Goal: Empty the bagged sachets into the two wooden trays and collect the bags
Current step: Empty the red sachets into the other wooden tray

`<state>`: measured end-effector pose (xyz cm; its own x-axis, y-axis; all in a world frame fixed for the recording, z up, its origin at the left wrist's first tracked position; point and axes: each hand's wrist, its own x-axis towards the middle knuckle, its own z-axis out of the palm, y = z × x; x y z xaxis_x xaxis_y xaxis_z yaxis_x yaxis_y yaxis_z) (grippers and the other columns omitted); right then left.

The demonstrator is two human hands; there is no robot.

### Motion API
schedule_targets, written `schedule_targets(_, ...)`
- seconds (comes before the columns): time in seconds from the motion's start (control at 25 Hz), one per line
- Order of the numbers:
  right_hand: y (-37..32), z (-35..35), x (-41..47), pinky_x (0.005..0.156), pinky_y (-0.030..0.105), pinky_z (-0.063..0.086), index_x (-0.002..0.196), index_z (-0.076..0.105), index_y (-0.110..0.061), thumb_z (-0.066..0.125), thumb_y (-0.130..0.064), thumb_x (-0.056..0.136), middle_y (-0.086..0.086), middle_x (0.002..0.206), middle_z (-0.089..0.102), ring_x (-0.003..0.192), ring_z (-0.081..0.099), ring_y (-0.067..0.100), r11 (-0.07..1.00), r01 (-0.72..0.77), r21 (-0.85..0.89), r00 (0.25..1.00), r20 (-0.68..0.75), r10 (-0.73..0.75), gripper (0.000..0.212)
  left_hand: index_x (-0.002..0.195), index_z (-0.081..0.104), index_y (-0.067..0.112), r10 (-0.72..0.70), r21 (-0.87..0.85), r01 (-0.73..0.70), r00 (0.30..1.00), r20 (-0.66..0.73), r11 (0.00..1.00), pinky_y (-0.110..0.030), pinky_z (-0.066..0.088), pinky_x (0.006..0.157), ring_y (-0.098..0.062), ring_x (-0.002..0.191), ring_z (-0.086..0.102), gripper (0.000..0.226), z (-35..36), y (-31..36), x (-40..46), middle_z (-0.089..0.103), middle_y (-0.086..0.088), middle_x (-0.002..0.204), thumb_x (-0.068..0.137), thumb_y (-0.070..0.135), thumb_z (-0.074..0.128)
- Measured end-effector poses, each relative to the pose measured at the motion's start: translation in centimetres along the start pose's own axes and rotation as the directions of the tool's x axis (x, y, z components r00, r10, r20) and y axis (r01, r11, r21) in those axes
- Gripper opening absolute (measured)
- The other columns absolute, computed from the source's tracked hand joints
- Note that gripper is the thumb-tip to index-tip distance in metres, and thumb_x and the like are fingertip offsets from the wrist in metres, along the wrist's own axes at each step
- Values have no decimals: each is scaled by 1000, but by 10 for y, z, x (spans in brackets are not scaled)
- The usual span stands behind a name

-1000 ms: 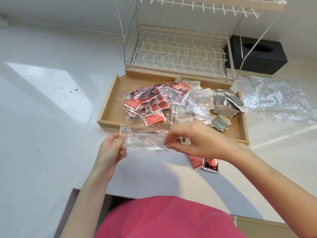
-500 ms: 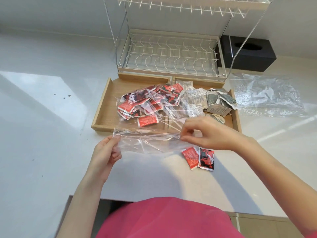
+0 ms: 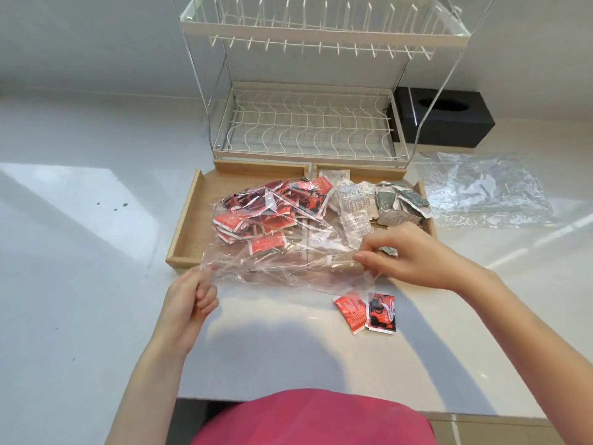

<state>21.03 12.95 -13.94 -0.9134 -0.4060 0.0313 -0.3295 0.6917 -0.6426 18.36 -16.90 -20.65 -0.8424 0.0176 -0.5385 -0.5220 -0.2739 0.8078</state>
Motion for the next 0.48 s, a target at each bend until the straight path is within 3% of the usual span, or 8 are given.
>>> schedule_targets(0.2,-23,-15,0,53,11,35,71,58,-22,47,-40,86,-11,54,52,52,49,9,992,126,0,968,-217,-123,26,60,32,15,19,38,-19,1000,8,999,-12,20,29,-3,28,24,34,9,2,2,28,11,34,90,6,41)
schedule_targets(0.32,-32,-23,9,53,8,34,71,62,-17,49,-33,85,-22,54,47,52,48,2,988,126,-88,950,-276,-146,25,63,40,13,95,129,-91,995,-26,988,-14,30,32,-7,35,32,29,11,6,1,36,7,40,91,12,44)
schedule_targets(0.4,-32,-29,11,55,9,37,74,62,-25,47,-35,85,-20,54,52,55,52,7,994,109,-30,949,-295,-113,21,91,55,14,141,163,-135,990,-23,977,-13,42,40,-5,39,44,9,9,10,0,49,6,49,91,17,46)
schedule_targets(0.48,-25,-34,12,62,10,44,82,63,-26,41,-31,90,-15,61,61,61,58,6,978,95,187,946,-322,-30,23,114,53,17,163,160,-161,987,-5,974,-13,48,48,-2,45,53,24,4,11,2,59,3,66,91,15,46)
